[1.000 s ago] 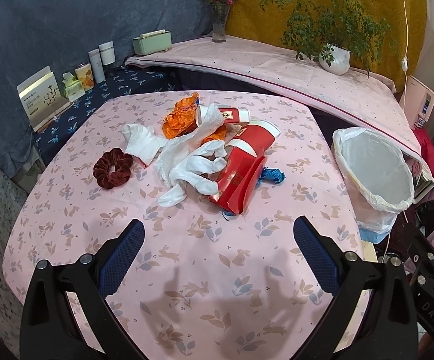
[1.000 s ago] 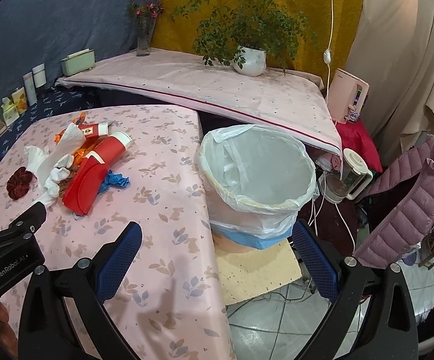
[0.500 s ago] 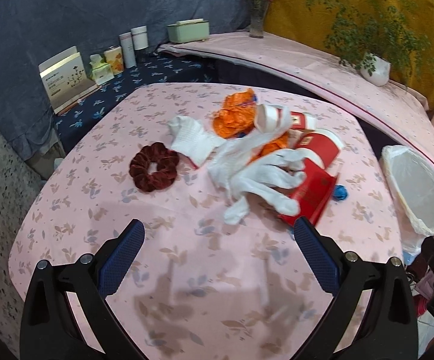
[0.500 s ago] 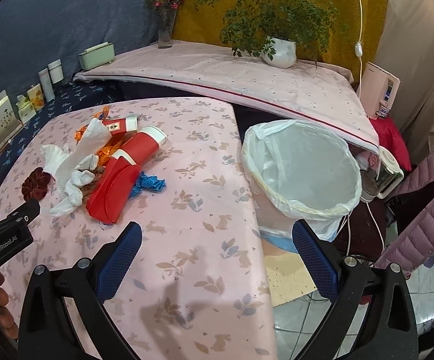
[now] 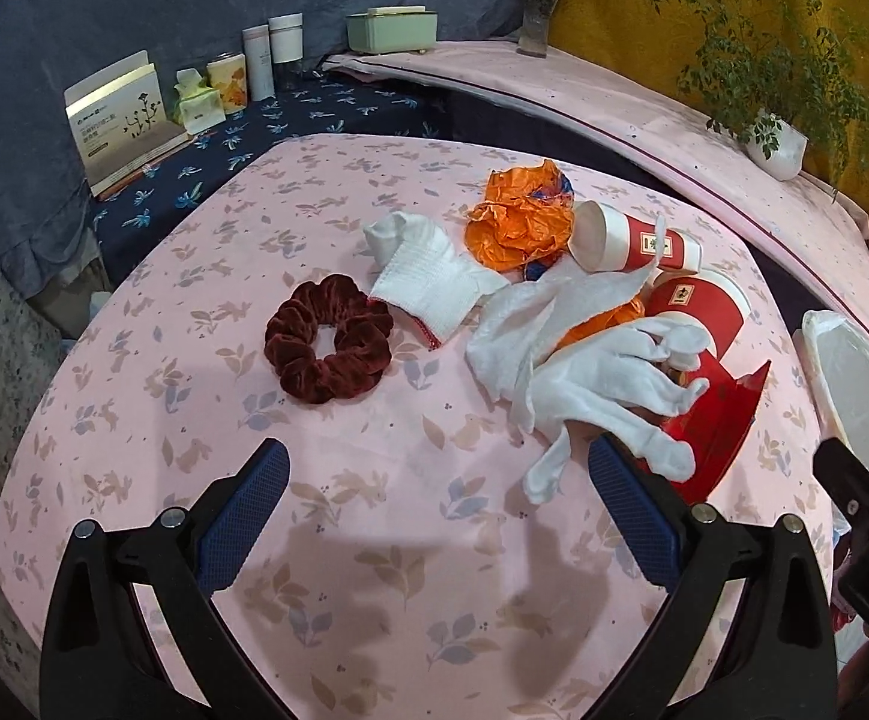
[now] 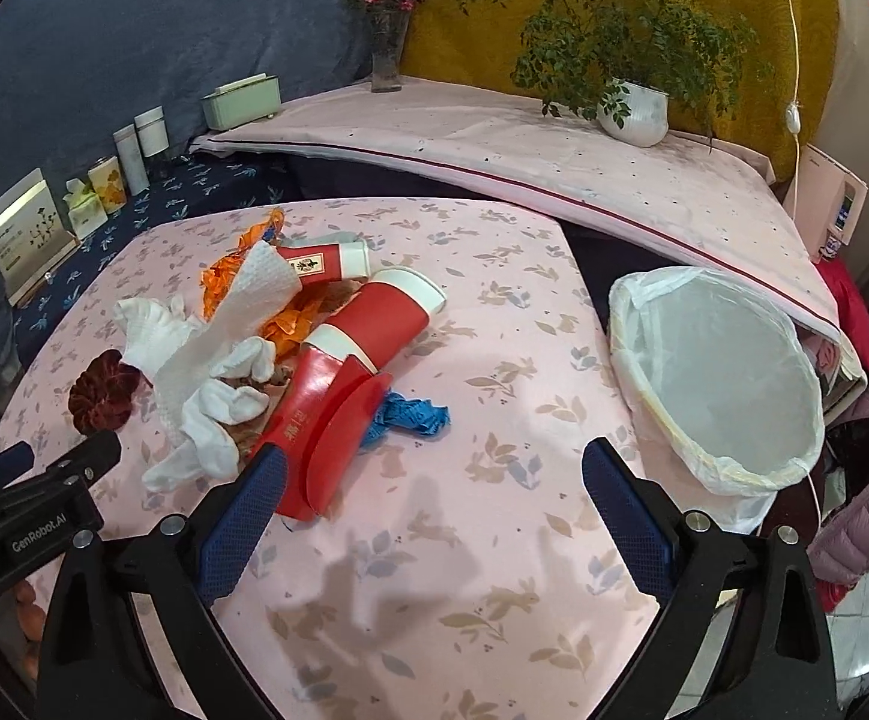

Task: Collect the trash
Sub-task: 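Reach the right tool to the red paper box and grasp it, then carry the red box toward the bin while the left tool grasps the white glove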

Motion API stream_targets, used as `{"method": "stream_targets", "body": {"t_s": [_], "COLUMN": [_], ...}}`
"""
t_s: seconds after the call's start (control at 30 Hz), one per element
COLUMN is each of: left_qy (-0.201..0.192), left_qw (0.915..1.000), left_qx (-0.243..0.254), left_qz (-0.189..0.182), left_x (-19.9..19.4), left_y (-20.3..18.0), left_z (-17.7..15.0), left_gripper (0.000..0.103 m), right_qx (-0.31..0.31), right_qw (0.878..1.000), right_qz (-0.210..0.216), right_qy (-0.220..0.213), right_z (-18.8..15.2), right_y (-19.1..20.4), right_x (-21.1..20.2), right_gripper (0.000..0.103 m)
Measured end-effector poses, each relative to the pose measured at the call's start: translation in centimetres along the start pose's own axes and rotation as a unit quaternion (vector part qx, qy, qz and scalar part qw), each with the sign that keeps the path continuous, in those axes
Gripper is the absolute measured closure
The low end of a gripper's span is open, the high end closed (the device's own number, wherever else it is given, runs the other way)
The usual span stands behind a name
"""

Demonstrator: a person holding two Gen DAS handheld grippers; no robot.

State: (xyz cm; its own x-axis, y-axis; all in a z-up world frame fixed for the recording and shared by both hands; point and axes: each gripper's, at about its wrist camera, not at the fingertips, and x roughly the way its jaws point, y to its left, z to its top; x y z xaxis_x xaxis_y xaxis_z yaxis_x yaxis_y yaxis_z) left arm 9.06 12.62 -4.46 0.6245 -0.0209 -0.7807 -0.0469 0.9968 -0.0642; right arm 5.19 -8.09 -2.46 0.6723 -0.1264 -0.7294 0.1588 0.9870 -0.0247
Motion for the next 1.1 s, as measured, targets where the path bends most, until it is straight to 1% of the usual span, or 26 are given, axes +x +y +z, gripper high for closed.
{"method": "stream_targets", "body": {"t_s": [0.17, 0.27, 0.33, 0.37, 0.43, 0.47, 0.53, 0.57, 0.63, 0.73, 0.83, 1.03, 1.1], "left_qy": [-0.005, -0.005, -0.006, -0.006, -0.005, -0.004, -0.002, -0.001, 0.001, 0.003, 0.005, 0.008, 0.012], "left_qw": [1.0, 0.9999, 0.9999, 0.9998, 0.9997, 0.9996, 0.9995, 0.9994, 0.9992, 0.9989, 0.9983, 0.9971, 0.9967], "left_qx": [0.001, -0.001, 0.0, 0.001, 0.003, 0.004, 0.006, 0.007, 0.009, 0.013, 0.016, 0.022, 0.024], "left_qz": [-0.003, -0.01, -0.016, -0.018, -0.024, -0.026, -0.031, -0.034, -0.039, -0.046, -0.056, -0.072, -0.077], "left_x": [0.8, 1.2, 1.4, 1.5, 1.7, 1.8, 1.9, 2.0, 2.2, 2.3, 2.3, 2.9, 3.5], "left_y": [0.0, -0.2, -0.4, -0.6, -0.9, -1.0, -1.4, -1.6, -2.0, -2.7, -3.5, -5.5, -6.1], "left_z": [0.8, 1.3, 1.5, 1.6, 1.7, 1.8, 1.8, 1.7, 1.7, 1.5, 1.5, 1.9, 2.0], "left_gripper": [0.008, 0.008, 0.008, 0.008, 0.008, 0.008, 0.008, 0.008, 0.008, 0.008, 0.008, 0.008, 0.013], "right_qx": [0.003, 0.004, 0.008, 0.011, 0.016, 0.018, 0.021, 0.023, 0.029, 0.034, 0.035, 0.04, 0.043], "right_qw": [1.0, 1.0, 1.0, 0.999, 0.998, 0.997, 0.997, 0.996, 0.995, 0.995, 0.997, 0.998, 0.998], "right_qz": [0.008, 0.009, 0.014, 0.019, 0.031, 0.036, 0.04, 0.043, 0.048, 0.05, 0.041, 0.029, 0.027], "right_qy": [0.001, 0.012, 0.024, 0.032, 0.051, 0.059, 0.07, 0.075, 0.079, 0.075, 0.061, 0.043, 0.039], "right_z": [1.2, 1.5, 1.5, 1.4, 1.1, 0.8, 0.3, 0.1, -0.2, -0.5, -0.4, 0.4, 0.7], "right_y": [1.5, 2.3, 2.5, 2.6, 2.6, 2.6, 2.5, 2.3, 1.9, 1.3, 0.5, -0.9, -1.3], "right_x": [1.9, 3.3, 4.3, 4.9, 5.9, 6.3, 6.9, 7.1, 7.3, 7.1, 6.4, 4.9, 4.6], "right_gripper": [0.014, 0.02, 0.029, 0.032, 0.044, 0.048, 0.069, 0.075, 0.092, 0.098, 0.101, 0.101, 0.101]}}
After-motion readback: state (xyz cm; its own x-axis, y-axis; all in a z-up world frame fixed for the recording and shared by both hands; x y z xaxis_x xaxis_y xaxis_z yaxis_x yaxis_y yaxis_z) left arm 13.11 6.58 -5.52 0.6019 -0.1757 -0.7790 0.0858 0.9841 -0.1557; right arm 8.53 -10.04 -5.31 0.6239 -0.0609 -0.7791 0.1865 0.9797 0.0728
